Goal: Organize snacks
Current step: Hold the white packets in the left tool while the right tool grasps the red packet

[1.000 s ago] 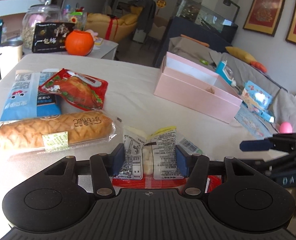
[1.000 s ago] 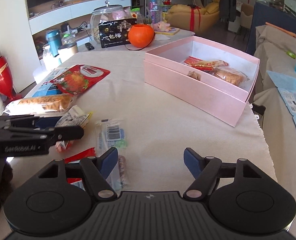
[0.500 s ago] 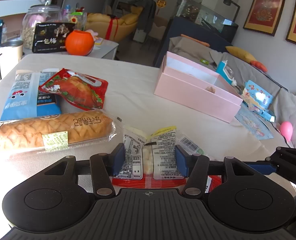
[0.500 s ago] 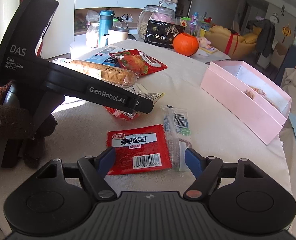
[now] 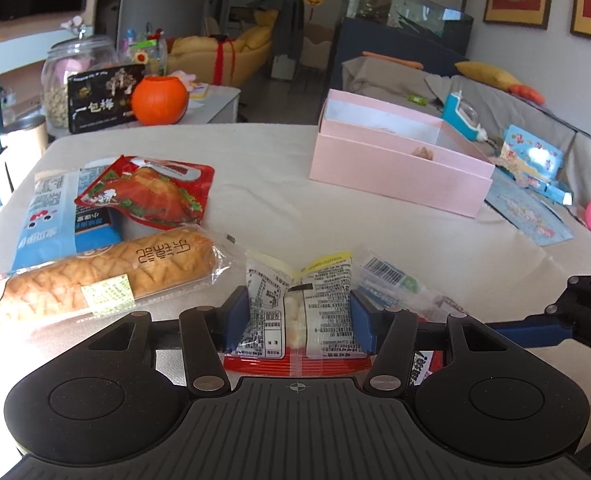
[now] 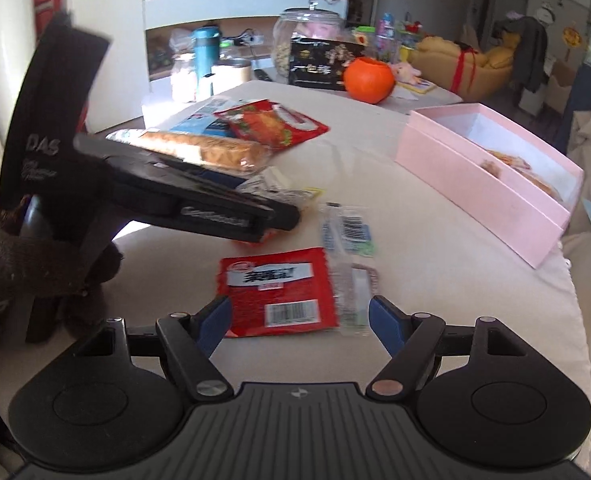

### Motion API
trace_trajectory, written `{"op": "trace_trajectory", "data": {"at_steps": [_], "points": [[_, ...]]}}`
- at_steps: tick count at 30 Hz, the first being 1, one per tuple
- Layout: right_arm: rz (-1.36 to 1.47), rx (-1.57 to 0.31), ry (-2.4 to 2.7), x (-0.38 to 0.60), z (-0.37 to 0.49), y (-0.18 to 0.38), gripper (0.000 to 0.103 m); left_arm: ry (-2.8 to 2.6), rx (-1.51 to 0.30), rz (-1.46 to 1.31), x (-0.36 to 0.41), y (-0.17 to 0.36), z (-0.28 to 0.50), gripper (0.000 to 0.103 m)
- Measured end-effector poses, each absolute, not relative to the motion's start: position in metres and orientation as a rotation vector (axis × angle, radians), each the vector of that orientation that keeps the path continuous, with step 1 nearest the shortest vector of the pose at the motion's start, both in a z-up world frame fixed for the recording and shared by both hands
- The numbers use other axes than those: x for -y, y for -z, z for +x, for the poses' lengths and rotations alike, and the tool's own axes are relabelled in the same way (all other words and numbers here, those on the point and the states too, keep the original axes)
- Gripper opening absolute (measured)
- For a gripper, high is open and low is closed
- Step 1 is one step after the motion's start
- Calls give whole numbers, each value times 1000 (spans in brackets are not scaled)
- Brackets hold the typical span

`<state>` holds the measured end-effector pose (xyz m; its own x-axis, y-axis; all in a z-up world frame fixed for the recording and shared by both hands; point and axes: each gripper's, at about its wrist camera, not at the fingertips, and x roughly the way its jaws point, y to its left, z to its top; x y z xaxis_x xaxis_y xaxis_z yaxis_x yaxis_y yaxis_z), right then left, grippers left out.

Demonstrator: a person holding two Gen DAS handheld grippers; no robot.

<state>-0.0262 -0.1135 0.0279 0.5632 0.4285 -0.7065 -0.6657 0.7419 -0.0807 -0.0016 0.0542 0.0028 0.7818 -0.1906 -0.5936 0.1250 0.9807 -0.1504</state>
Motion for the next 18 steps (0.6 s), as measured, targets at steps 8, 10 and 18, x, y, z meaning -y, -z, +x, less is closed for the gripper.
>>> {"op": "trace_trajectory", "data": {"at_steps": [8, 10, 18], "points": [[-478, -664, -586, 115, -23, -23, 76, 173, -649, -114, -57, -2, -2, 59], [-484, -660, -512, 129, -15, -23, 76, 175, -649, -119, -58, -2, -2, 59], [-233, -804, -423, 171, 18, -27, 76, 175, -648, -122, -58, -2, -2, 59]]}}
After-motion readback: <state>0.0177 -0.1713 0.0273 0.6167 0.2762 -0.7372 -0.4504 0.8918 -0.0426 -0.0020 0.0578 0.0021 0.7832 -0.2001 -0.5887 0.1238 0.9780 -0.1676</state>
